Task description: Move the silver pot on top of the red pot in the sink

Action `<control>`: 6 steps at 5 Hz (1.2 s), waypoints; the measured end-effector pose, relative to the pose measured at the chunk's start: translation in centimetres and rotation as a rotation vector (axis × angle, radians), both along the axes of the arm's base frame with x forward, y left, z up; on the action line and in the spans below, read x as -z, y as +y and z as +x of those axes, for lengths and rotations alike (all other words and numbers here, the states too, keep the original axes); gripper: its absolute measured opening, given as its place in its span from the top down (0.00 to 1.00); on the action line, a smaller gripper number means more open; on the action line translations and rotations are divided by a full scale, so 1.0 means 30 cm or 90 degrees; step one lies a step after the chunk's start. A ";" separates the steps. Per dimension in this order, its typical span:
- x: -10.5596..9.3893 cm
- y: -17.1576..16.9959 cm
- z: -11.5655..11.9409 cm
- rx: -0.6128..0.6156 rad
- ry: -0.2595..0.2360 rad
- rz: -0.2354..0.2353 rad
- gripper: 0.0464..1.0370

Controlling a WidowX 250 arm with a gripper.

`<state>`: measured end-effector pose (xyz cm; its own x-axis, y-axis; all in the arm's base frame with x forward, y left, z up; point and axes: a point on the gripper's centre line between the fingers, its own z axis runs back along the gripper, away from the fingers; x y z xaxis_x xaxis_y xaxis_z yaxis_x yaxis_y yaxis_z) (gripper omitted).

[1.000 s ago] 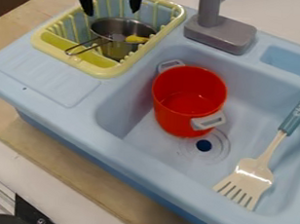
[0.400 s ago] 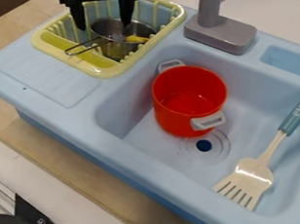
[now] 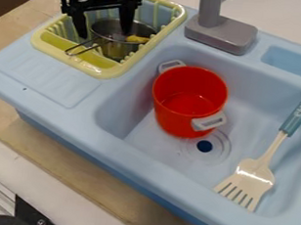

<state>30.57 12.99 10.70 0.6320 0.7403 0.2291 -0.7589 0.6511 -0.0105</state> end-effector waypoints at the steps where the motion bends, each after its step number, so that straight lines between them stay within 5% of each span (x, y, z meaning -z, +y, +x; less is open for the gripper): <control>1: 0.006 -0.007 0.003 -0.007 -0.006 0.000 0.04; 3: 0.053 0.012 -0.001 -0.035 0.016 0.003 0.07; 6: 0.055 0.010 -0.005 -0.050 0.007 -0.035 0.86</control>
<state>30.42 13.30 9.04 0.5732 0.7992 0.1809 -0.8082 0.5878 -0.0360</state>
